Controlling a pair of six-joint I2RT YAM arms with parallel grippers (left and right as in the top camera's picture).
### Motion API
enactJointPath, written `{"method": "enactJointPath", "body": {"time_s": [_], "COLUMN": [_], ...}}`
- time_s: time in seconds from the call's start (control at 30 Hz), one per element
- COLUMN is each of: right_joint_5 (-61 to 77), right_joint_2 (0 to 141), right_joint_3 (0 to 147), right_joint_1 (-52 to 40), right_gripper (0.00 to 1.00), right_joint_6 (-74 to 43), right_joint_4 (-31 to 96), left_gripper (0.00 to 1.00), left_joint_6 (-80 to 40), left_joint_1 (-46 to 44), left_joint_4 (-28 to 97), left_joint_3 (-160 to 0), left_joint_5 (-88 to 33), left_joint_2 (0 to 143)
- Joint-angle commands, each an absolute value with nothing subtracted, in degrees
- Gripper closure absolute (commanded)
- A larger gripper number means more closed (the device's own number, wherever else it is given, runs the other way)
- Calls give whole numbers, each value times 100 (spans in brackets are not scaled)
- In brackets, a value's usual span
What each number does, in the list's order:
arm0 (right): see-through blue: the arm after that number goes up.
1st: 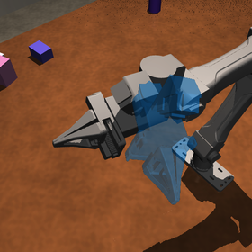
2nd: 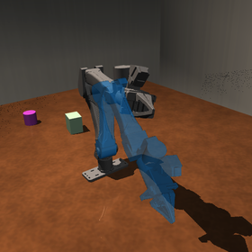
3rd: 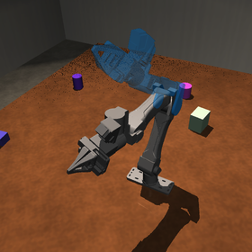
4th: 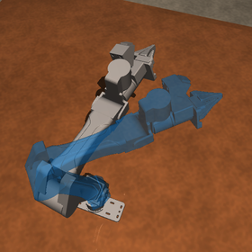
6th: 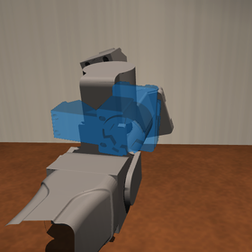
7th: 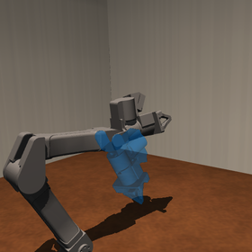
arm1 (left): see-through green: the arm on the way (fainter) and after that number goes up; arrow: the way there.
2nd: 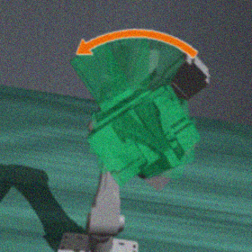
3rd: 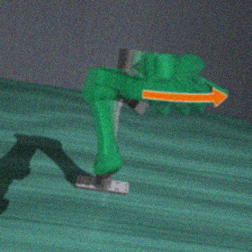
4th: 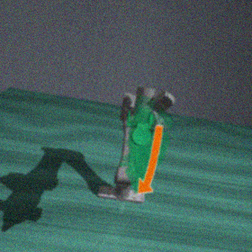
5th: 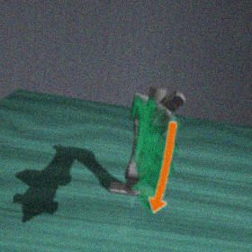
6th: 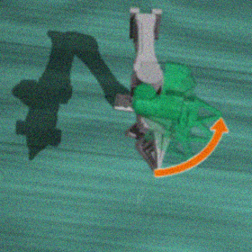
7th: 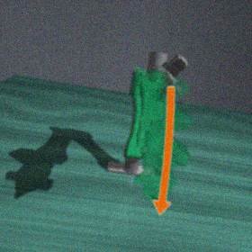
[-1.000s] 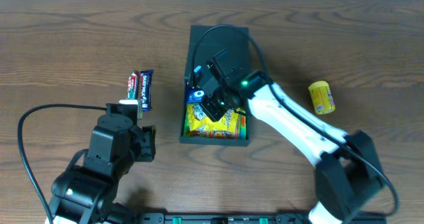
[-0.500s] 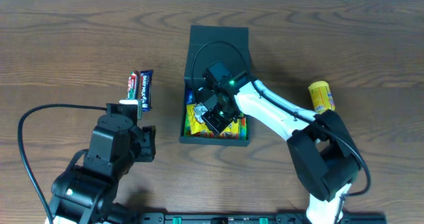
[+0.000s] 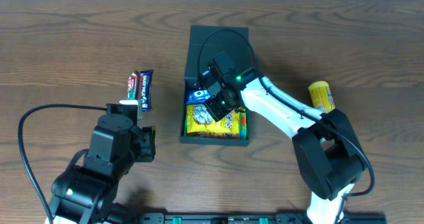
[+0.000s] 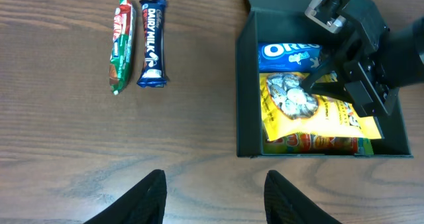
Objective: Pack container
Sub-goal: 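Press the Hacks bag down inside the box with right gripper, then move right gripper to the yellow Mentos tub and grasp it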
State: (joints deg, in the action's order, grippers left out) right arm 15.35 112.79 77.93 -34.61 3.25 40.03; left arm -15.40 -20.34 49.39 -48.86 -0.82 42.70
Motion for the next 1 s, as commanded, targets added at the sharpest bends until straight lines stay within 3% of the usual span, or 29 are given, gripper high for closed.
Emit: {"method": "enactJointPath", "body": {"time_s": [0.0,0.3,0.5,0.6,0.8,0.87,0.93,0.97], "right_joint_5": [1887,1887,1245,99,-237,-543,-580,-578], "right_joint_2": [11397,11378,10112,9518,9703,9710,9721,9743], "right_joint_3": [7793,7804,7988,7988,7937,7937,7937,7937], "right_joint_1": [-3463,-3671,-3400,-2797,-711,-167,309,456], "right_gripper": [98,98,99,98,98,62,40,37], "right_joint_6": [215,283,25,-467,-939,-692,12,12], "right_joint_4": [4101,4609,4624,4987,5937,6025,5996,5887], "left_gripper": [51,51,51,51,50,50,50,50], "left_joint_6": [-1522,-1522,-1522,-1522,-1522,-1522,-1525,-1525], "left_joint_1": [-2016,-2016,-2016,-2016,-2016,-2016,-2016,-2016], "left_joint_4": [4947,4952,4952,4952,4952,4950,4947,4941], "left_joint_3": [-4958,-4917,-4836,-4836,-4836,-4836,-4836,-4836], "left_joint_5": [23,23,23,23,21,21,21,21], "left_joint_2": [4263,4263,4270,4270,4270,4270,4270,4270]}}
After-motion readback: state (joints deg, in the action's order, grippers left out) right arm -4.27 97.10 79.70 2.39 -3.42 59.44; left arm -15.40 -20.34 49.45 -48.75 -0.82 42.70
